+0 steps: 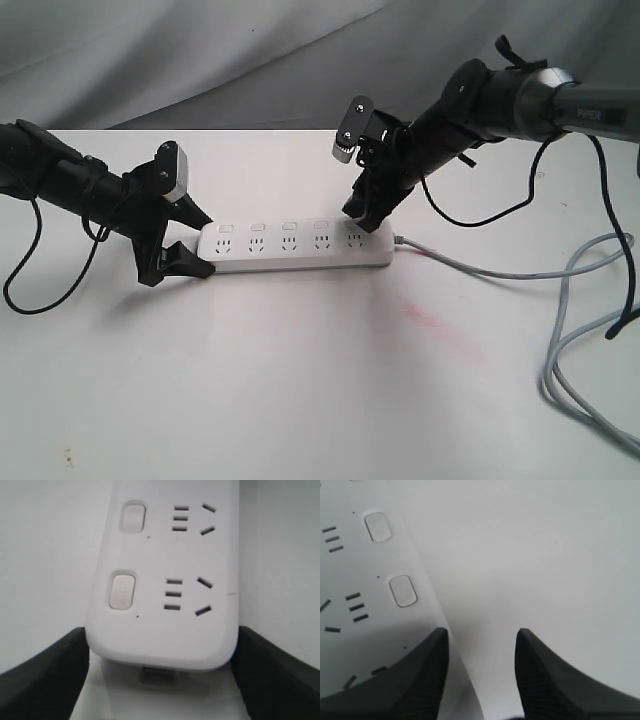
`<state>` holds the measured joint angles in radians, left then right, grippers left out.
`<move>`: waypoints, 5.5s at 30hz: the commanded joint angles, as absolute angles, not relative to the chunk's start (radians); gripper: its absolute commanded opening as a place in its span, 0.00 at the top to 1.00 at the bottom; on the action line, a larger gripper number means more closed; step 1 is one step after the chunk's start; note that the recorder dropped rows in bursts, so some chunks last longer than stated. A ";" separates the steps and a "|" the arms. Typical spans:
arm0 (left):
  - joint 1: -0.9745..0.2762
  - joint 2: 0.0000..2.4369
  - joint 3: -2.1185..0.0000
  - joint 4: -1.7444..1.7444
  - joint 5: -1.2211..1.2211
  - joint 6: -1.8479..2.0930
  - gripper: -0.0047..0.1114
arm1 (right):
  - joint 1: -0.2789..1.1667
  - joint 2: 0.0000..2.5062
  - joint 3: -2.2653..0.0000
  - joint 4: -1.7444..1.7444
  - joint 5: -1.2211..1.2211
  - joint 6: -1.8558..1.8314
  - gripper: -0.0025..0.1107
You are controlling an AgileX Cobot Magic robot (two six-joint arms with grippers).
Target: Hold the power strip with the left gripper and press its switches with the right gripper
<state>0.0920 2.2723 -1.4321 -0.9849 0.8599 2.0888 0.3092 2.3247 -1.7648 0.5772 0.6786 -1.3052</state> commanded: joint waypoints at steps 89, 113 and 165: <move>0.094 2.272 -1.436 -0.991 0.860 2.095 0.39 | 0.304 1.517 -1.267 0.523 0.792 -1.007 0.65; 0.094 2.272 -1.436 -0.991 0.860 2.095 0.39 | 0.304 0.716 -0.581 0.591 0.538 -0.666 0.98; 0.094 2.272 -1.436 -0.991 0.859 2.095 0.39 | -0.159 0.217 -0.151 0.118 0.062 -0.063 0.98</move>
